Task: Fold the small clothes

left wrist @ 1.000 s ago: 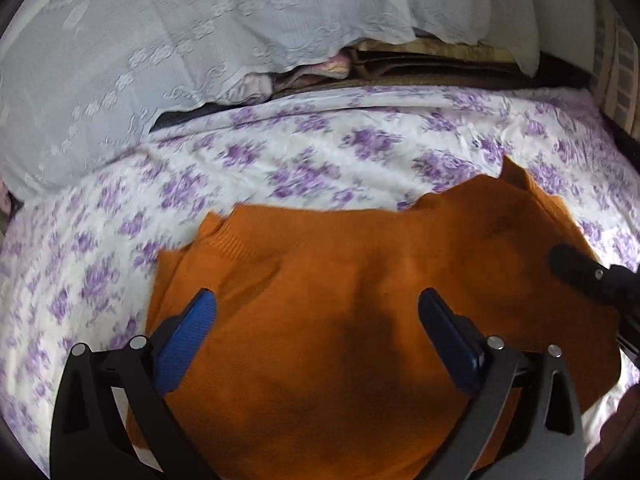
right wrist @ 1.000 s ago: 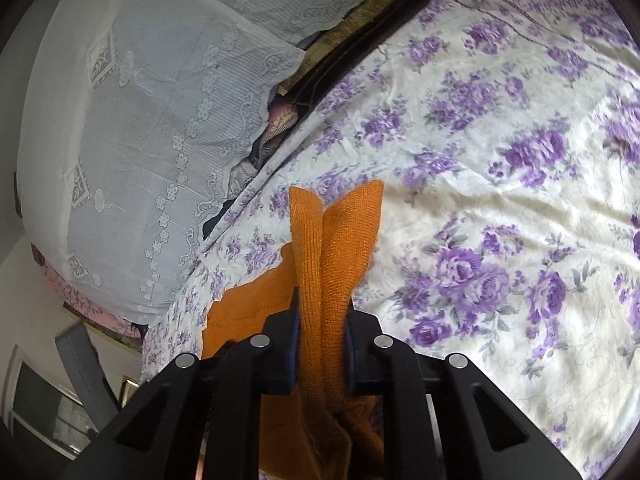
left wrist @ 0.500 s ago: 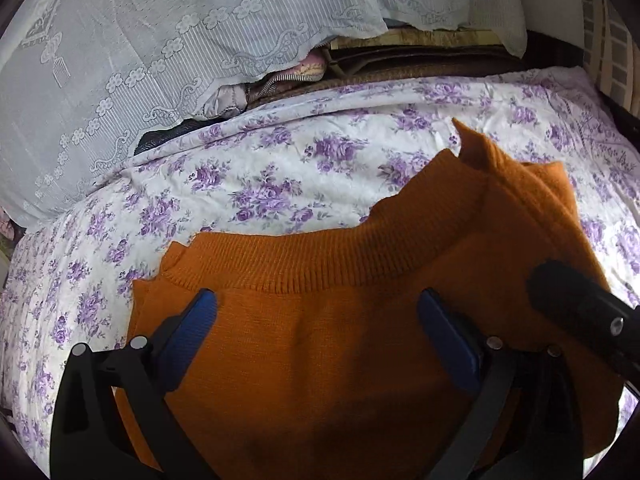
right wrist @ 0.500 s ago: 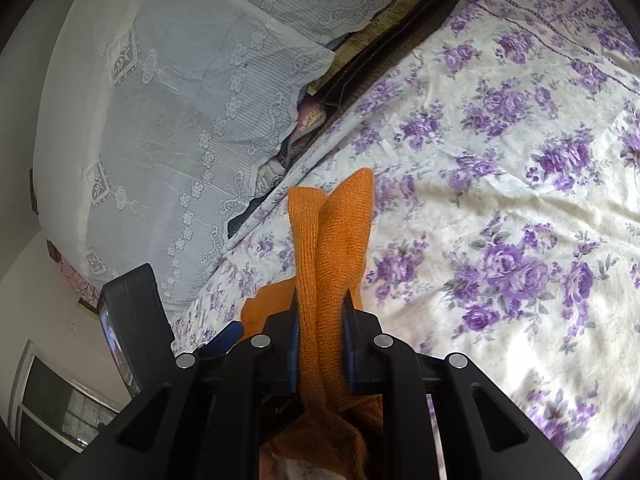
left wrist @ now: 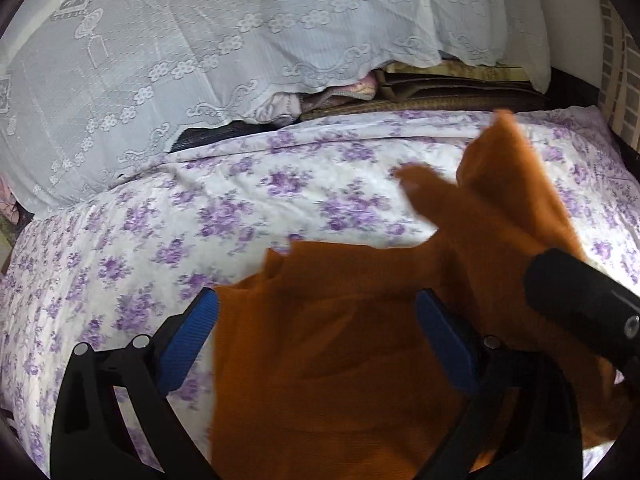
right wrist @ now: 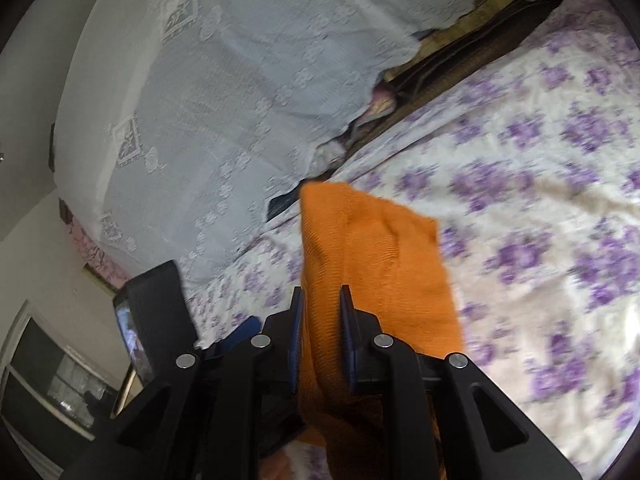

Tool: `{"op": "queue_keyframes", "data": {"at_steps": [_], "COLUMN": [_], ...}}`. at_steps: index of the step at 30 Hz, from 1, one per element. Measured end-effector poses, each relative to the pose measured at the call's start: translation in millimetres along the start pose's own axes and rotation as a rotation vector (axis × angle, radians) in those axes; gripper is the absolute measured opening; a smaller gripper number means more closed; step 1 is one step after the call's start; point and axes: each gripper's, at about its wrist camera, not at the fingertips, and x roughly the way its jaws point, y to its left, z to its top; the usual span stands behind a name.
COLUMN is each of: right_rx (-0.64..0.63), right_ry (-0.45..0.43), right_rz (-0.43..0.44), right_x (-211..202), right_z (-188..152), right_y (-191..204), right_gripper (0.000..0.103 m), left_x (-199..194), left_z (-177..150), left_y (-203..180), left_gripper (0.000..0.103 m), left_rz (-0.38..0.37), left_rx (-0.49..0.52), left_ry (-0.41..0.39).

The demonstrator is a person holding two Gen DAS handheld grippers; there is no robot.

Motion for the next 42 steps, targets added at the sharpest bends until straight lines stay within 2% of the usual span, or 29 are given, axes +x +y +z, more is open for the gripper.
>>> {"op": "queue_keyframes", "data": {"at_steps": [3, 7, 9, 11, 12, 14, 16, 17, 19, 21, 24, 25, 26, 28, 31, 34, 37, 39, 42], "right_rx": [-0.058, -0.046, -0.008, -0.007, -0.051, -0.182, -0.303, -0.370, -0.477, -0.602, -0.707, -0.754, -0.789, -0.824, -0.777, -0.763, -0.802, -0.855, -0.852], "right_ry": [0.028, 0.100, 0.126, 0.102, 0.085, 0.064, 0.065, 0.069, 0.068, 0.060, 0.050, 0.039, 0.029, 0.024, -0.001, -0.033, -0.028, 0.011, 0.130], "right_rz": [-0.060, -0.048, -0.022, 0.023, 0.020, -0.015, -0.055, -0.089, -0.162, -0.275, -0.359, -0.394, -0.425, -0.458, -0.423, -0.362, -0.303, -0.298, -0.330], "right_x": [26, 56, 57, 38, 25, -3, -23, -30, -33, -22, -7, 1, 5, 13, 18, 24, 35, 49, 76], "right_z": [-8, -16, -19, -17, -16, -22, -35, -46, -66, -81, -92, -95, -96, -97, -87, -79, -89, -107, -129], "right_y": [28, 31, 20, 15, 17, 25, 31, 32, 37, 42, 47, 51, 54, 58, 70, 91, 110, 114, 98], "right_gripper": [0.018, 0.018, 0.018, 0.019, 0.022, 0.043, 0.046, 0.052, 0.056, 0.056, 0.056, 0.047, 0.025, 0.013, 0.010, 0.010, 0.010, 0.010, 0.010], "left_x": [12, 47, 58, 59, 57, 54, 55, 56, 56, 54, 56, 58, 60, 64, 58, 39, 27, 37, 68], "left_z": [-5, -25, -37, -37, -36, -35, -35, -34, -32, -32, -32, -31, -30, -28, -23, -19, -26, -40, -62], "left_y": [25, 58, 64, 70, 72, 73, 70, 70, 68, 66, 66, 67, 67, 70, 81, 108, 136, 149, 155], "left_gripper": [0.095, 0.095, 0.095, 0.095, 0.095, 0.095, 0.095, 0.095, 0.095, 0.095, 0.096, 0.096, 0.096, 0.096, 0.096, 0.096, 0.096, 0.096, 0.096], "left_rz": [-0.010, -0.121, -0.176, -0.206, -0.219, -0.222, -0.228, -0.229, -0.230, -0.225, -0.220, -0.218, -0.219, -0.216, -0.211, -0.226, -0.167, -0.146, -0.067], "left_rx": [-0.035, -0.161, -0.201, -0.225, -0.233, -0.234, -0.222, -0.220, -0.210, -0.198, -0.185, -0.184, -0.183, -0.184, -0.201, -0.262, -0.304, -0.320, -0.321], "left_ry": [0.017, 0.141, 0.175, 0.174, 0.162, 0.148, 0.156, 0.158, 0.158, 0.153, 0.159, 0.165, 0.170, 0.175, 0.149, 0.083, 0.051, 0.099, 0.238]}}
